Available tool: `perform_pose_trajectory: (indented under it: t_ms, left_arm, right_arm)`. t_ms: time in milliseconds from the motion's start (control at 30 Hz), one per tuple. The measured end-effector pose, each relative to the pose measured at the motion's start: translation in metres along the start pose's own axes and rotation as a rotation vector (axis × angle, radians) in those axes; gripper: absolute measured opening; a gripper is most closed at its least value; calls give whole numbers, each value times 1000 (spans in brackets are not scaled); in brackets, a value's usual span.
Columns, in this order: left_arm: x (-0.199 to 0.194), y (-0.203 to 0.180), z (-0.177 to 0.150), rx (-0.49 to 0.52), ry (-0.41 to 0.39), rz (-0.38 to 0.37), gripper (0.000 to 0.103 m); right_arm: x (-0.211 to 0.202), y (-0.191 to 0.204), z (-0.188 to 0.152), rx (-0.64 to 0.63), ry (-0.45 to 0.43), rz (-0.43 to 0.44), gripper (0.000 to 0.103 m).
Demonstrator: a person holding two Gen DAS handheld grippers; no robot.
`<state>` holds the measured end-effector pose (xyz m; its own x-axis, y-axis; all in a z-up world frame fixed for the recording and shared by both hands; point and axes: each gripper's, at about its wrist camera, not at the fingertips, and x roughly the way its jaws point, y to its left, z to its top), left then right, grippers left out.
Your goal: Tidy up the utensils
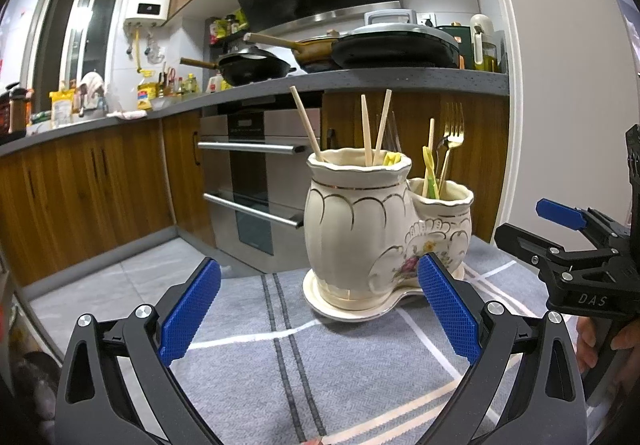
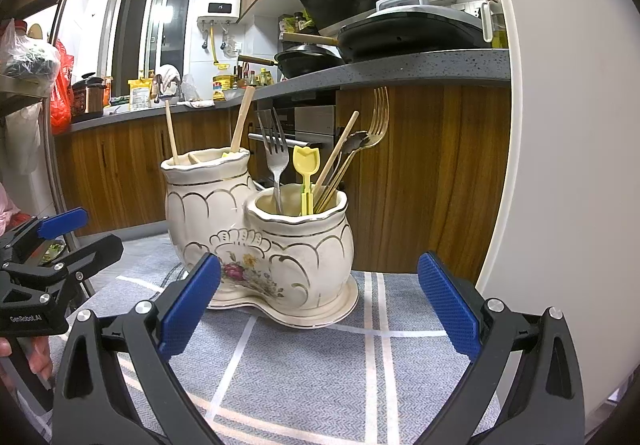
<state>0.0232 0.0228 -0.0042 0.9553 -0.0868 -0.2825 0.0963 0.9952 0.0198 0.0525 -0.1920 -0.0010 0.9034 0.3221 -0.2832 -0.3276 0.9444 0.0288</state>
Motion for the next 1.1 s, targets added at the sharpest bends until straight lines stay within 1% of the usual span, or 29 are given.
perform_pose_trajectory:
  t_ms: [700,1000,1100]
  left_arm:
    - [0,0,0,1,1,0,98]
    - [0,5,-1,-4,4,13,98]
    - [0,4,-1,-4,6,15,98]
  right_arm:
    - [0,0,1,0,1,0,97]
    - [0,0,1,0,4,0,97]
    - [0,-5,-1,10,14,-11,97]
